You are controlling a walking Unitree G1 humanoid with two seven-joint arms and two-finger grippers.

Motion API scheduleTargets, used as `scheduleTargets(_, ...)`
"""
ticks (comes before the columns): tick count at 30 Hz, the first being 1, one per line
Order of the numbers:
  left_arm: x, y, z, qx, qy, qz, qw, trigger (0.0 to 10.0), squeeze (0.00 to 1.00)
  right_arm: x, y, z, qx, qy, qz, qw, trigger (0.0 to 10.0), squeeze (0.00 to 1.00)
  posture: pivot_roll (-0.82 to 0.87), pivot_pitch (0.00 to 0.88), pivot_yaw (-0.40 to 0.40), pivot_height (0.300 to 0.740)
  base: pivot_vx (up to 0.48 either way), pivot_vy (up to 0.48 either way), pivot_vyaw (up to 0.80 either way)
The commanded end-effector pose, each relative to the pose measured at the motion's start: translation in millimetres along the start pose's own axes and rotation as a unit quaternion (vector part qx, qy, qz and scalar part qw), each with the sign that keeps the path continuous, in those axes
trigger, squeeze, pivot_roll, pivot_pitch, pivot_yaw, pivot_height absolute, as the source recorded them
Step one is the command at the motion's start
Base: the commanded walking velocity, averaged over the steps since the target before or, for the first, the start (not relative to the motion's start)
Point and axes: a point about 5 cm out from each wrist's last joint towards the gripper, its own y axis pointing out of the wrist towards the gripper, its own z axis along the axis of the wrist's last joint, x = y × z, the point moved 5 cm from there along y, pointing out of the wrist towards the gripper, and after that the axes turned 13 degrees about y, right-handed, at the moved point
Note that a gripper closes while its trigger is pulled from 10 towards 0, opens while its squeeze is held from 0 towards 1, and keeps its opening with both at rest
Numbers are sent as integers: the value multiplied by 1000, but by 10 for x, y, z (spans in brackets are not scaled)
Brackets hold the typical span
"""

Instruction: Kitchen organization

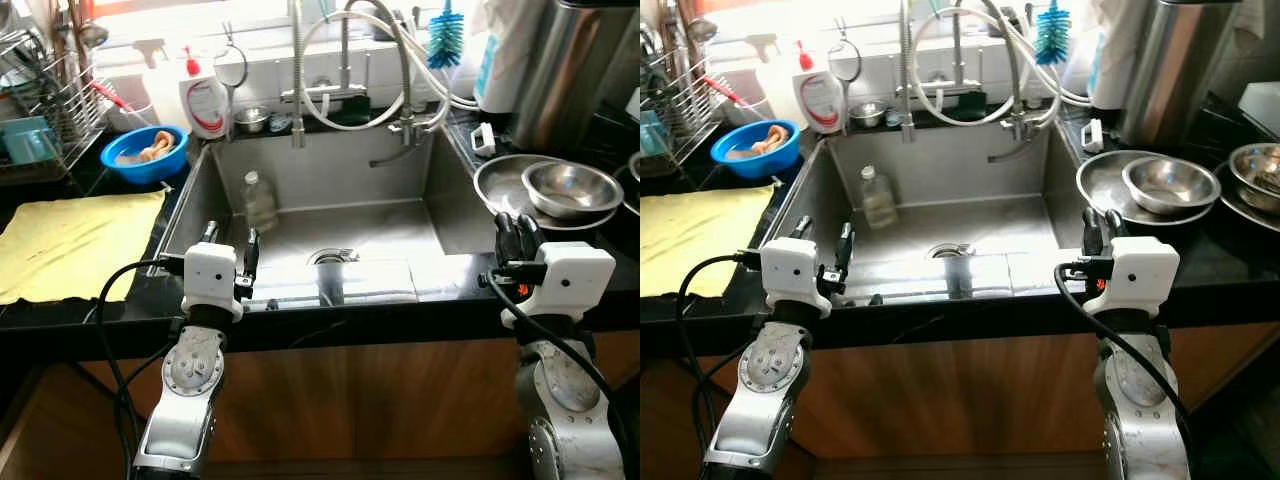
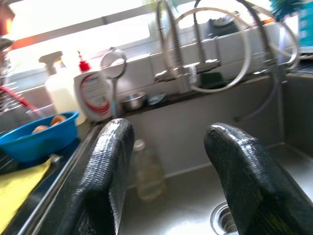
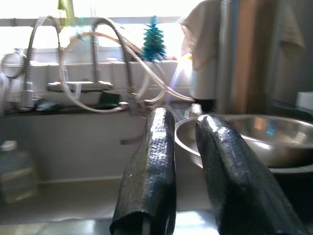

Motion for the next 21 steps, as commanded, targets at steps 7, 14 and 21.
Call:
scheduleTargets(7, -176, 73, -65, -8, 24, 30, 999, 10000, 0, -168, 110, 111, 10, 12, 17, 1000, 10000, 0, -238, 0, 66, 740, 34, 0, -336)
scheduleTargets(14, -192, 105, -28, -6, 19, 45, 999, 10000, 0, -302, 245, 47, -3, 13, 38, 999, 10000, 0, -207, 0, 67, 740, 263, 0, 0)
scheduleTargets(21, -149, 135, -15, -2, 15, 32, 999, 10000, 0, -374, 266, 42, -3, 32, 36, 999, 10000, 0, -214, 0, 84, 740, 272, 0, 0)
